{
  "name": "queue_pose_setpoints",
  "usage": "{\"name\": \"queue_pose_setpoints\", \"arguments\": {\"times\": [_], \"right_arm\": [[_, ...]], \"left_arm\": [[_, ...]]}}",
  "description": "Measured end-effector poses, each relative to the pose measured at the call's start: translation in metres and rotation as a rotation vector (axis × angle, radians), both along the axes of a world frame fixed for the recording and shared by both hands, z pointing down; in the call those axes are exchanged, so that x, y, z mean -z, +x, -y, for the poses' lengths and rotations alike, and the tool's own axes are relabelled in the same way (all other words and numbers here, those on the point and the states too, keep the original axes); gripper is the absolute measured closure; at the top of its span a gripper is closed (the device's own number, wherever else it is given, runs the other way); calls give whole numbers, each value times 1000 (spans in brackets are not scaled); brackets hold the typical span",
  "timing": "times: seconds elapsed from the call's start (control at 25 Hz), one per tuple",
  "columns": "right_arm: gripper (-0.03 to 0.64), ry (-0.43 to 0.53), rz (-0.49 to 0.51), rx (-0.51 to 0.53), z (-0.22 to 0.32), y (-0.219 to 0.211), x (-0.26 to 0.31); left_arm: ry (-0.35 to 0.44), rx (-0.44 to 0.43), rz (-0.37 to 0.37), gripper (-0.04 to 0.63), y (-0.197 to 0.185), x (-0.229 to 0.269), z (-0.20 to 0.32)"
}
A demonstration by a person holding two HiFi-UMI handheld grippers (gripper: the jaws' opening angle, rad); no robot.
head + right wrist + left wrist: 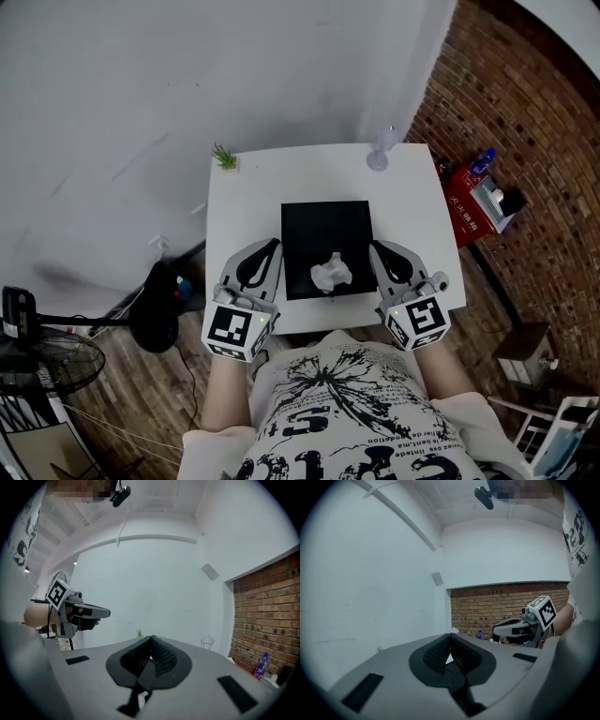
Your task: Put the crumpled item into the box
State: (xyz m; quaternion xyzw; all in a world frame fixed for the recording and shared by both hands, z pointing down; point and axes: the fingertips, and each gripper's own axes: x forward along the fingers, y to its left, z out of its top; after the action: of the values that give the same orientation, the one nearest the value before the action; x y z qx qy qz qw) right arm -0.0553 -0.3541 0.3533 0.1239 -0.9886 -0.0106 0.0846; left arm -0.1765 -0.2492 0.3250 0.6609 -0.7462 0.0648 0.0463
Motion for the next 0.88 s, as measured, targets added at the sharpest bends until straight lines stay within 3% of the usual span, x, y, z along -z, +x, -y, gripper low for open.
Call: {"name": "queue_pose_setpoints", "arguments": {"times": [0.88], "right_arm": [[604,-1,5,4,11,7,-2]], "left_arm": [[-24,-8,27,581,13,0,17]]}}
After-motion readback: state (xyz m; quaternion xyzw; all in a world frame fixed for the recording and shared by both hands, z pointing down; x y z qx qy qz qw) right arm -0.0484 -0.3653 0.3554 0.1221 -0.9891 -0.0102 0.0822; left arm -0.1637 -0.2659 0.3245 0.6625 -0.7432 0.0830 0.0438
